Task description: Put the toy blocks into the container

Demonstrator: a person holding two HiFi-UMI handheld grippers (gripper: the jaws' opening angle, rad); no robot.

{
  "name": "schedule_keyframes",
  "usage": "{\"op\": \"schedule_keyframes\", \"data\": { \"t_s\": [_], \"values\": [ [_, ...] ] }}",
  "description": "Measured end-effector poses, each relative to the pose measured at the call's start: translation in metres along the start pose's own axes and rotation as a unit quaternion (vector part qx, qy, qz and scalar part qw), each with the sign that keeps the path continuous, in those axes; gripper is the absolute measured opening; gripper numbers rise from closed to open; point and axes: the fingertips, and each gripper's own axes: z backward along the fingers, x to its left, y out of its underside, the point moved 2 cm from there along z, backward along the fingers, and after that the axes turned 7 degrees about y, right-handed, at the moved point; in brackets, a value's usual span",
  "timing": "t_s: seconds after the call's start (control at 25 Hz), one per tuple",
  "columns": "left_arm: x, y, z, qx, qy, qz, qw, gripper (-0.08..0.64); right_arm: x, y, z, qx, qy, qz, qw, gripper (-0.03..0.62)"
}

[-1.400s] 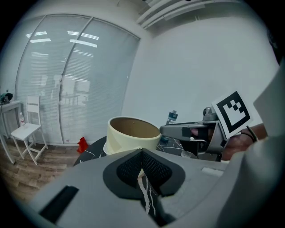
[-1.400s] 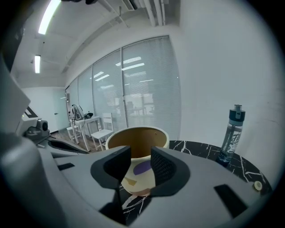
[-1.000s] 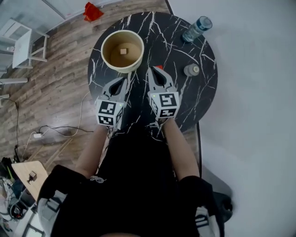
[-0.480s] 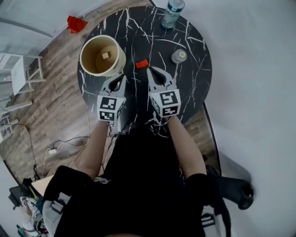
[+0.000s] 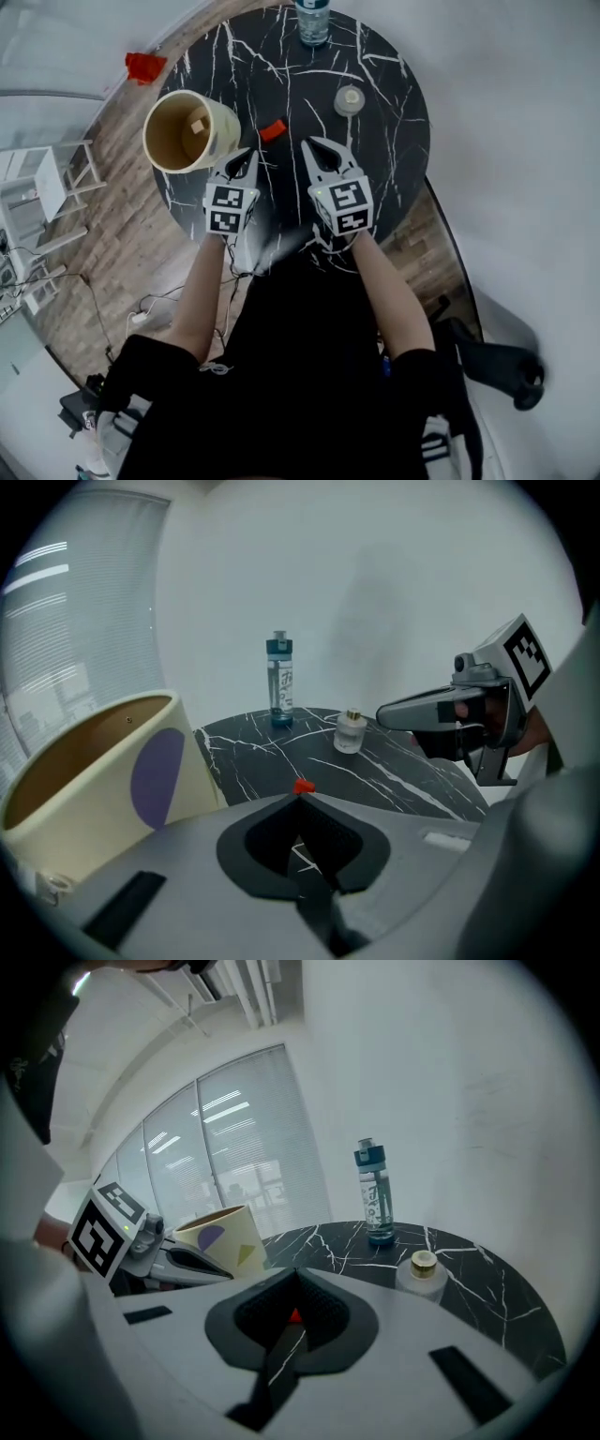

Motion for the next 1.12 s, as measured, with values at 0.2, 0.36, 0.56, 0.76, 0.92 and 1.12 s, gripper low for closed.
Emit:
{"op": "schedule_keyframes", "data": {
  "t_s": [0.2, 0.36, 0.56, 0.76, 0.92, 1.12],
  "values": [
    [0.003, 0.01, -0.023, 0.039, -0.008, -0.007, 0.9992, 0.0, -0.014, 0.018, -0.003, 0.011, 0.0, -0.022, 1.0, -0.003],
    [0.006, 0.017, -0.039, 0.065, -0.01, -0.021, 0.9976, 0.0, -0.023, 0.032, -0.002, 0.024, -0.002, -0.035, 0.999, -0.003],
    [0.01, 0.022, -0.062, 0.092, -0.014, -0.033, 0.9951, 0.069, -0.035, 0.043, -0.002, 0.035, -0.003, -0.048, 0.998, -0.003],
    [0.011, 0.029, -0.082, 0.124, 0.002, -0.022, 0.992, 0.154, -0.044, 0.046, -0.002, 0.044, -0.005, -0.05, 0.998, -0.003],
    [0.013, 0.027, -0.092, 0.138, -0.004, -0.041, 0.9895, 0.203, -0.055, 0.049, -0.001, 0.049, 0.001, -0.057, 0.997, -0.003],
    [0.017, 0.033, -0.105, 0.151, -0.001, -0.027, 0.9881, 0.209, -0.059, 0.052, 0.0, 0.055, 0.001, -0.058, 0.997, -0.003]
  ]
}}
